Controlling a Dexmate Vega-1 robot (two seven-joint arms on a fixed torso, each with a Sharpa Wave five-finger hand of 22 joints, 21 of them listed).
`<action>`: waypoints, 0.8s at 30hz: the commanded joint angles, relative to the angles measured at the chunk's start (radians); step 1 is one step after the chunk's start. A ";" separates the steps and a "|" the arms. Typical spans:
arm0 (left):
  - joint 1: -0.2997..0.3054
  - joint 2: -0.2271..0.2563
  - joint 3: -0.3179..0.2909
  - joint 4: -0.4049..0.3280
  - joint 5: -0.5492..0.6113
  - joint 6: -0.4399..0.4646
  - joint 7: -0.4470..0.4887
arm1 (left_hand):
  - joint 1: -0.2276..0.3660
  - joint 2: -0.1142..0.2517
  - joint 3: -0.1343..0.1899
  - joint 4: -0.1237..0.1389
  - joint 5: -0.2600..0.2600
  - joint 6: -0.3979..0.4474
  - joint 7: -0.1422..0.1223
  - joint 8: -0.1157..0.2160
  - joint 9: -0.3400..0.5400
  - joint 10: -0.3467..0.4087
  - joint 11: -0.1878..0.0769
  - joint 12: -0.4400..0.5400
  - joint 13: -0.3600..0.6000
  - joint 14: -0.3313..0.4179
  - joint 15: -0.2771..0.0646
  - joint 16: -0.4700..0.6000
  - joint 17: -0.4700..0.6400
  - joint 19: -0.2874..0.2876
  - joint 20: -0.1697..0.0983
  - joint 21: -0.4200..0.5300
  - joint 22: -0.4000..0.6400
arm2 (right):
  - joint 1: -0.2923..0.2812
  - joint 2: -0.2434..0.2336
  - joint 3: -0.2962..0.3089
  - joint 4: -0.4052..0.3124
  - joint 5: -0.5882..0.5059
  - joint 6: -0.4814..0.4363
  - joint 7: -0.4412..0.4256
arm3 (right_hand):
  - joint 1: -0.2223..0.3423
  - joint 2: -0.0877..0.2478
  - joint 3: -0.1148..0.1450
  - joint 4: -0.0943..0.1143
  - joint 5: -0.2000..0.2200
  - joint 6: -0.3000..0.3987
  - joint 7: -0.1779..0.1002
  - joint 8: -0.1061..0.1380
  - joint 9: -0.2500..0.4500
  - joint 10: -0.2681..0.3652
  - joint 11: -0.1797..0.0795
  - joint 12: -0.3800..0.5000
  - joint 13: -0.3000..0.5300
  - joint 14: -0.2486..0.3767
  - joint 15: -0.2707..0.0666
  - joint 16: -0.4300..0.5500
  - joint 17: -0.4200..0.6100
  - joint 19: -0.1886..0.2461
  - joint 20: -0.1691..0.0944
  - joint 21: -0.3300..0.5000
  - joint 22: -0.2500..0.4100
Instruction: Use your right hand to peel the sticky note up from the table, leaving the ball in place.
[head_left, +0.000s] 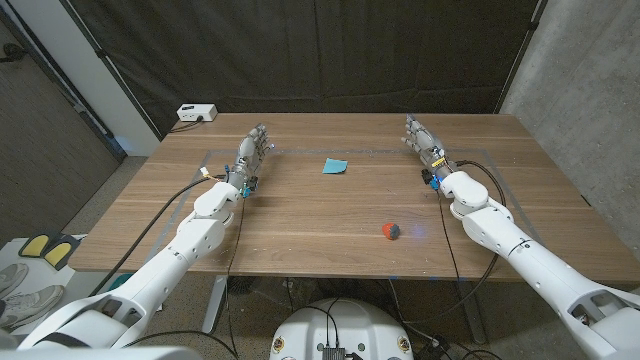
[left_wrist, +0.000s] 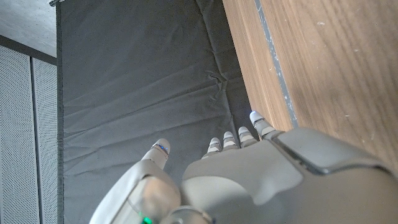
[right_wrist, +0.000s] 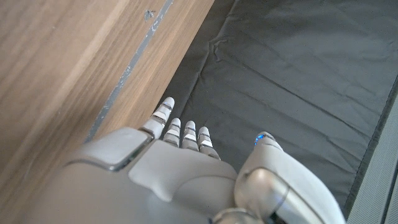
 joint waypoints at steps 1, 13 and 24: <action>0.010 0.007 0.001 -0.018 -0.001 0.011 0.001 | 0.001 0.036 -0.004 -0.004 0.008 0.010 0.002 0.006 0.003 0.012 0.003 0.010 0.001 -0.018 0.011 0.006 0.004 -0.005 0.008 -0.001 0.003 | 0.004 -0.044 -0.032 -0.088 -0.110 -0.046 -0.049 | 0.025 0.003 0.022 -0.009 -0.006 0.020 0.010 0.009 0.001 0.014 0.010 0.008 0.003 0.013 0.006 0.010 0.002 0.015 0.000 0.004 0.005; 0.015 0.011 0.002 -0.025 -0.005 0.013 -0.006 | 0.002 0.033 -0.007 -0.006 0.008 0.028 0.003 0.009 0.004 0.025 0.005 0.013 0.002 -0.004 0.015 0.007 0.003 0.004 0.018 -0.003 0.003 | 0.017 -0.084 -0.072 -0.183 -0.240 -0.120 -0.075 | 0.057 0.006 0.046 -0.029 -0.017 0.037 -0.001 0.010 0.001 0.023 0.013 0.007 0.002 0.031 0.005 0.011 0.002 0.028 0.002 0.005 0.005; 0.025 0.017 -0.001 -0.037 -0.005 0.015 0.000 | 0.003 0.034 -0.008 -0.007 0.009 0.041 -0.005 0.009 0.005 0.034 0.009 0.014 0.003 0.005 0.017 0.006 0.003 0.012 0.051 -0.005 0.004 | 0.041 -0.103 -0.110 -0.246 -0.356 -0.154 -0.071 | 0.102 0.007 0.086 -0.058 -0.036 0.069 -0.003 0.010 0.001 0.061 -0.005 0.013 0.003 0.059 -0.011 0.011 0.002 0.048 -0.007 0.005 0.004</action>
